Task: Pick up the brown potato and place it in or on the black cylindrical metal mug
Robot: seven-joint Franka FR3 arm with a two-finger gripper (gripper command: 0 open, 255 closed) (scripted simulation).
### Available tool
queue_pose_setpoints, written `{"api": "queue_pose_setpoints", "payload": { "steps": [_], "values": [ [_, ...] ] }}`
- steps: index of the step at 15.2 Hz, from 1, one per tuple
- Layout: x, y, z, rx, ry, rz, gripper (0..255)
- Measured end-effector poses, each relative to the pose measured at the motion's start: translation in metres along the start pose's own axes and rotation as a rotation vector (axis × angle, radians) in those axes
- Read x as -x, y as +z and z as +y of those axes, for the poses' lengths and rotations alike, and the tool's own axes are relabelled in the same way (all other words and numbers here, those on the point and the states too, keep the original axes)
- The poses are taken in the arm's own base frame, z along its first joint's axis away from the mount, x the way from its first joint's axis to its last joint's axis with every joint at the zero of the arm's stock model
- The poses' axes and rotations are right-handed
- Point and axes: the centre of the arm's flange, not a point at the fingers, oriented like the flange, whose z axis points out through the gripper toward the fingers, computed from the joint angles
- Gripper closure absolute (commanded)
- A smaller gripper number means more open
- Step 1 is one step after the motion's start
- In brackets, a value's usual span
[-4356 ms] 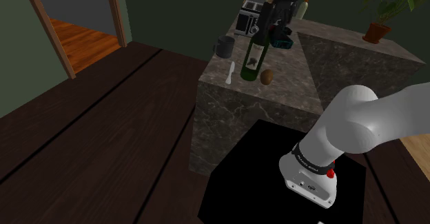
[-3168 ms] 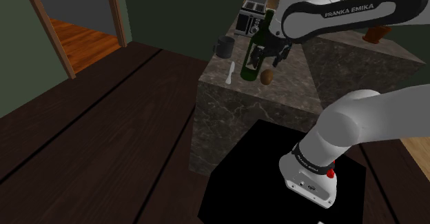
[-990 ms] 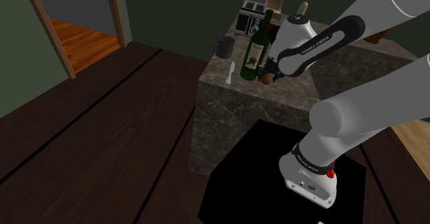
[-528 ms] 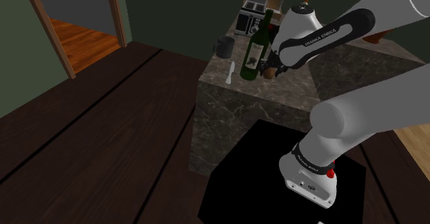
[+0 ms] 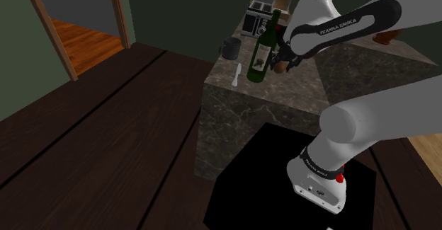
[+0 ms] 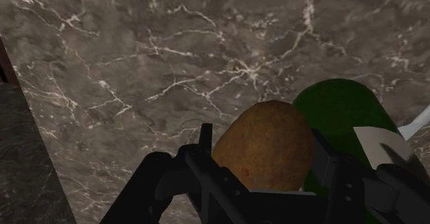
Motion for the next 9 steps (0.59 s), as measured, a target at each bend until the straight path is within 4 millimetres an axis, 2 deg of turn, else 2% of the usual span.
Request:
{"api": "queue_pose_setpoints", "payload": {
  "steps": [9],
  "values": [
    [-0.014,-0.045,0.005,0.000,0.000,0.000,255]
  ]
}}
